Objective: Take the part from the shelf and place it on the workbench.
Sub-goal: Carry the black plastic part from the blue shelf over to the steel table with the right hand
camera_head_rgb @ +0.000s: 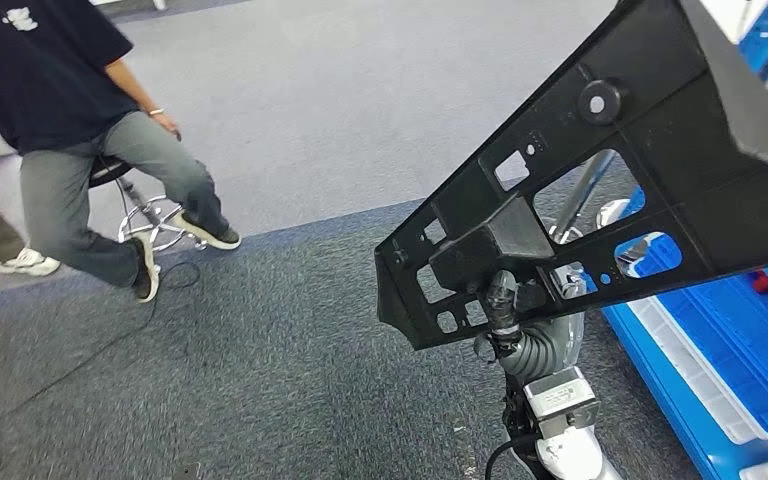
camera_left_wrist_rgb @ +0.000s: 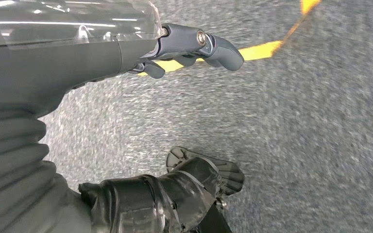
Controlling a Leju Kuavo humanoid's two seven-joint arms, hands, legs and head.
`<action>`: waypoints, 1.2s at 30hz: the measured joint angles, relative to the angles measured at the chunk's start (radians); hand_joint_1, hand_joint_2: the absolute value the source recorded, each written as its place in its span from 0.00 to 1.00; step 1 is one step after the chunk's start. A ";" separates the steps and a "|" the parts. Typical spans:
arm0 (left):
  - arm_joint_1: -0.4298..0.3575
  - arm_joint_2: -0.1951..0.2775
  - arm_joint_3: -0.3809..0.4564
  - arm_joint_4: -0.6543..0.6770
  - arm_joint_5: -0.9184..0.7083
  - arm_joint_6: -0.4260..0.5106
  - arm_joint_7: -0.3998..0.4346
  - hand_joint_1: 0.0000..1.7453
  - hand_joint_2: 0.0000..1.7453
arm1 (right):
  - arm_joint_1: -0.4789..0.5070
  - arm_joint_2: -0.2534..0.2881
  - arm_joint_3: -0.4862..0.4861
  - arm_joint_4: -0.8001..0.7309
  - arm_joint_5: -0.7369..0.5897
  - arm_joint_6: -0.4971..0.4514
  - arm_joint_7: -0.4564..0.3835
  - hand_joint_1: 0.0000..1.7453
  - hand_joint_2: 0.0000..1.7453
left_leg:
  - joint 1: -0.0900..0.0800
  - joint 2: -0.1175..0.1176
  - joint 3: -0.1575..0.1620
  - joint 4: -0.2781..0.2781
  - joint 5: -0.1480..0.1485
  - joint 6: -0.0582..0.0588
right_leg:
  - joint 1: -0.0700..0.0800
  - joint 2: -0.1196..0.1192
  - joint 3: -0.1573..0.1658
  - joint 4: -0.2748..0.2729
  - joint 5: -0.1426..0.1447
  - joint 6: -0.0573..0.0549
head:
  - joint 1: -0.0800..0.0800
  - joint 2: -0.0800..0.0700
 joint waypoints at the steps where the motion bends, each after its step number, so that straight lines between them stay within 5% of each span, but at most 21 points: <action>1: 0.001 0.001 0.000 0.000 0.000 0.000 -0.001 0.00 1.00 | -0.001 0.002 0.000 0.002 0.000 0.001 0.000 1.00 1.00 | 0.000 0.000 0.004 -0.009 0.011 0.002 | 0.002 -0.008 0.001 0.000 -0.001 0.000 | 0.000 0.000; 8: 0.003 0.001 0.000 0.000 0.000 -0.002 -0.002 0.00 1.00 | -0.001 0.004 0.000 0.004 0.000 0.002 0.000 1.00 1.00 | -0.001 0.001 0.022 -0.045 0.034 0.007 | 0.003 -0.017 0.003 0.000 -0.003 -0.001 | 0.000 0.000; 10: 0.002 0.005 0.000 0.000 -0.001 -0.002 -0.002 0.00 1.00 | -0.005 0.009 0.000 0.007 0.000 0.002 0.000 1.00 1.00 | -0.016 0.044 0.090 -0.169 0.071 0.029 | 0.009 -0.037 0.012 -0.005 -0.008 0.001 | 0.001 0.000; 12: 0.002 0.010 0.000 0.001 -0.001 -0.014 0.005 0.00 1.00 | -0.013 0.016 0.003 0.014 0.008 0.004 0.004 1.00 1.00 | -0.025 0.053 0.171 -0.311 0.114 0.060 | 0.011 -0.032 0.012 0.026 -0.039 0.015 | 0.004 0.000; 15: 0.000 0.010 0.000 0.002 -0.001 -0.053 0.025 0.00 1.00 | -0.022 0.019 0.012 0.024 0.040 0.007 0.032 1.00 1.00 | -0.017 -0.018 0.195 -0.341 0.123 0.075 | 0.007 0.037 -0.088 0.222 -0.123 0.032 | 0.008 0.000; 16: 0.000 0.008 0.000 0.002 -0.002 -0.062 0.027 0.00 1.00 | -0.025 0.019 0.014 0.026 0.050 0.008 0.044 1.00 1.00 | -0.016 -0.034 0.195 -0.337 0.121 0.075 | 0.005 0.039 -0.103 0.237 -0.113 0.035 | 0.008 0.000; 18: 0.001 0.003 0.000 0.002 -0.003 -0.075 0.025 0.00 1.00 | -0.033 0.019 0.017 0.028 0.066 0.008 0.067 1.00 1.00 | -0.011 -0.067 0.194 -0.320 0.111 0.068 | -0.002 0.048 -0.078 0.155 -0.040 0.043 | 0.008 0.000; 20: 0.003 -0.003 0.000 0.002 -0.003 -0.080 0.022 0.00 1.00 | -0.043 0.017 0.017 0.029 0.074 0.007 0.082 1.00 1.00 | -0.006 -0.097 0.185 -0.295 0.097 0.056 | -0.013 0.094 -0.032 0.044 0.008 0.048 | 0.010 0.000; 22: 0.005 -0.006 0.000 0.002 -0.003 -0.081 0.019 0.00 1.00 | -0.047 0.015 0.017 0.028 0.076 0.006 0.089 1.00 1.00 | -0.002 -0.121 0.168 -0.280 0.092 0.043 | -0.014 0.125 -0.018 0.009 0.006 0.043 | 0.012 0.000; 24: 0.010 -0.009 0.000 0.002 -0.004 -0.085 0.015 0.00 1.00 | -0.049 0.014 0.017 0.028 0.082 0.005 0.096 1.00 1.00 | 0.001 -0.138 0.157 -0.278 0.094 0.033 | -0.010 0.108 -0.017 0.005 0.007 0.031 | 0.013 0.000; 26: 0.014 -0.013 0.000 0.002 -0.009 -0.092 0.002 0.00 1.00 | -0.053 0.013 0.017 0.026 0.106 -0.004 0.115 1.00 1.00 | -0.001 -0.096 0.142 -0.252 0.082 0.024 | -0.012 0.085 -0.009 0.000 0.008 0.018 | 0.008 0.000; 28: 0.011 -0.016 0.000 0.002 -0.018 -0.100 -0.018 0.00 1.00 | -0.053 0.005 0.017 0.011 0.145 -0.020 0.159 1.00 1.00 | -0.002 -0.026 0.094 -0.154 0.037 0.016 | -0.009 0.059 0.000 -0.004 0.006 0.009 | 0.001 0.000; 31: 0.010 -0.022 0.000 0.002 -0.032 -0.102 -0.021 0.00 1.00 | -0.034 -0.026 0.017 -0.030 0.191 -0.034 0.236 1.00 1.00 | 0.002 0.000 0.012 -0.006 -0.007 0.014 | -0.002 0.015 0.008 -0.004 -0.004 0.005 | -0.001 0.000; 33: 0.014 -0.024 -0.001 0.002 -0.041 -0.102 -0.003 0.00 1.00 | -0.014 -0.043 0.016 -0.060 0.210 -0.037 0.270 1.00 1.00 | 0.001 0.006 0.040 -0.067 0.043 0.021 | 0.000 -0.009 0.017 -0.004 -0.012 0.006 | -0.001 0.000; 36: 0.014 -0.025 -0.001 0.002 -0.042 -0.117 0.001 0.00 1.00 | 0.010 -0.060 0.012 -0.096 0.243 -0.047 0.304 1.00 1.00 | -0.016 0.060 0.134 -0.247 0.106 0.039 | 0.006 -0.038 0.033 -0.009 -0.024 0.013 | 0.000 0.000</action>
